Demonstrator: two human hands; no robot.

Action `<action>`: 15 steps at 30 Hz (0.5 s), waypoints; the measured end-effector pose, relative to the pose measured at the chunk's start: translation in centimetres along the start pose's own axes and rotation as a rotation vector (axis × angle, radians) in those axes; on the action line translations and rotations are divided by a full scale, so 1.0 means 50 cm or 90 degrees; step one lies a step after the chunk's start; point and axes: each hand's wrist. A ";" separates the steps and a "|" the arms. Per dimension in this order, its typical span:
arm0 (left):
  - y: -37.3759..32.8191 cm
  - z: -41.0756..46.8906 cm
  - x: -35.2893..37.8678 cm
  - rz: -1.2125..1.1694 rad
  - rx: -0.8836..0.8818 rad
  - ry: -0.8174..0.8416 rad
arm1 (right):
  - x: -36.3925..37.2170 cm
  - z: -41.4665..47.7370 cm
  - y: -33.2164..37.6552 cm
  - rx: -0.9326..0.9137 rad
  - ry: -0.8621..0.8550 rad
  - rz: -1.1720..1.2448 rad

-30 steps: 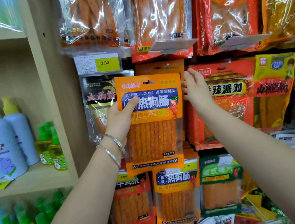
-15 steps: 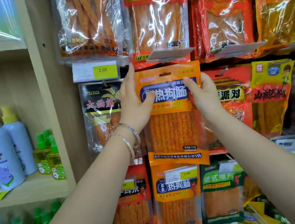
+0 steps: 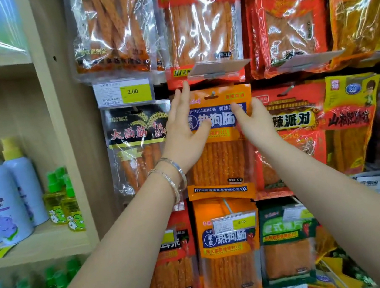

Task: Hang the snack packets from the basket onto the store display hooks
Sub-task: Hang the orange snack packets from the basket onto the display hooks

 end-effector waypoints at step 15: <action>0.152 -0.184 0.118 0.204 -0.184 0.239 | 0.021 -0.078 -0.147 -0.571 0.022 -0.537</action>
Point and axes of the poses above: each hand's wrist, its own z-axis towards the middle knuckle, its own x-axis out of the palm, y = z × x, and after that the axes turned 10 degrees about -y, right-handed
